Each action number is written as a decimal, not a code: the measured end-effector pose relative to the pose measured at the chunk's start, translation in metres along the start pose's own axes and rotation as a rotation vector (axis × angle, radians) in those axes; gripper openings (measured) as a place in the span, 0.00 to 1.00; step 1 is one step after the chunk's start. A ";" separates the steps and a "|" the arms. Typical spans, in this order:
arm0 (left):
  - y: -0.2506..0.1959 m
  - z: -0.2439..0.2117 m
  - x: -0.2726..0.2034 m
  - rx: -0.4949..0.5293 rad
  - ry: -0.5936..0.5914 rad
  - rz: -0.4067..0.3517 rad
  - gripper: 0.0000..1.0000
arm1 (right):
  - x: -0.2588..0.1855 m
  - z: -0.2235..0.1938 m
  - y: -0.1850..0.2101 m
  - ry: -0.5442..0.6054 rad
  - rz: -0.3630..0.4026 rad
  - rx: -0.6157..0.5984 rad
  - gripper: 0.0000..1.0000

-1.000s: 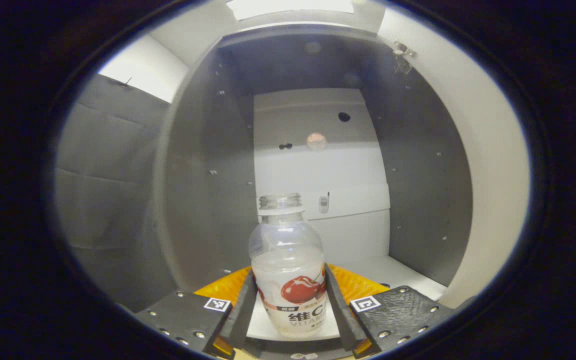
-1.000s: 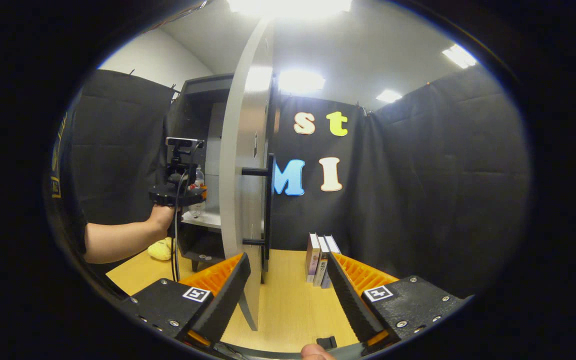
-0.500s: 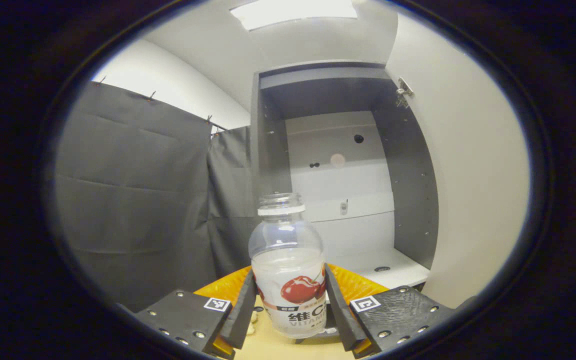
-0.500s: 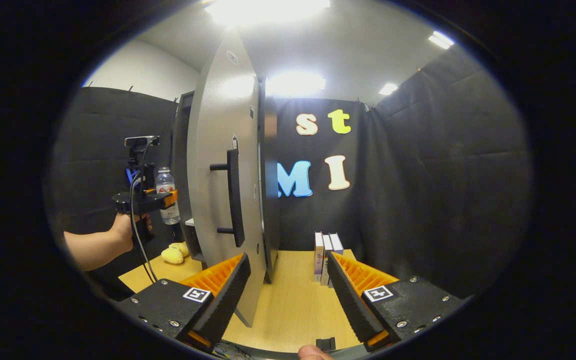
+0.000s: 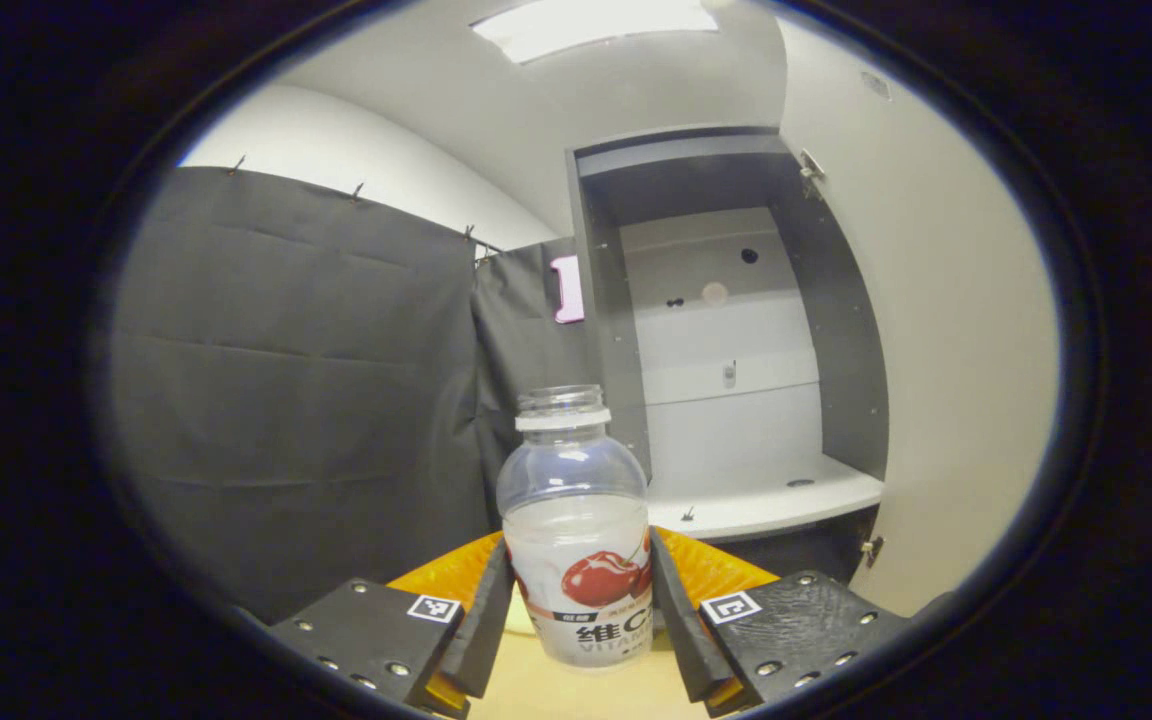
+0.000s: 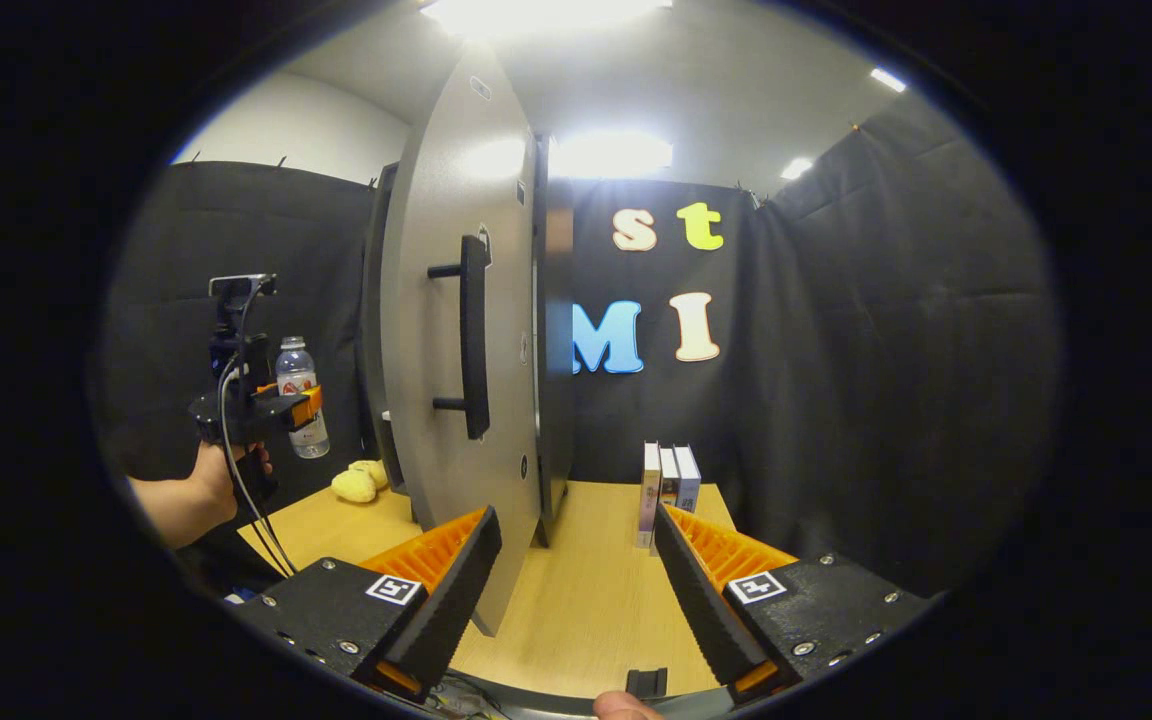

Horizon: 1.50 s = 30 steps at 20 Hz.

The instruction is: Open the cabinet door with the right hand, grasp the bottle in the cabinet with the left hand and place it on the coaster, then close the cabinet door with the right hand.

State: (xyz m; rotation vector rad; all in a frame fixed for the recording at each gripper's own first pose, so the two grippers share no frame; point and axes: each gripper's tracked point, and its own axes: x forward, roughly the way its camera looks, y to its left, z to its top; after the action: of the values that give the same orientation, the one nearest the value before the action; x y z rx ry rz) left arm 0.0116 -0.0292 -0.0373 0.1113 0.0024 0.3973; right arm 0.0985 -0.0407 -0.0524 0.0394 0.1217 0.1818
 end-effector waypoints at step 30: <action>-0.018 -0.307 -0.067 -0.045 -0.006 0.088 0.75 | 0.033 -0.168 -0.006 0.397 -0.031 -0.080 0.96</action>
State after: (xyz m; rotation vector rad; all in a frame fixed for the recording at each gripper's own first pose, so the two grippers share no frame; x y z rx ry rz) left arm -0.0510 -0.0383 -0.3451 0.0686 -0.0170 0.4847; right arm 0.1109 -0.0355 -0.2227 -0.0790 0.5109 0.1615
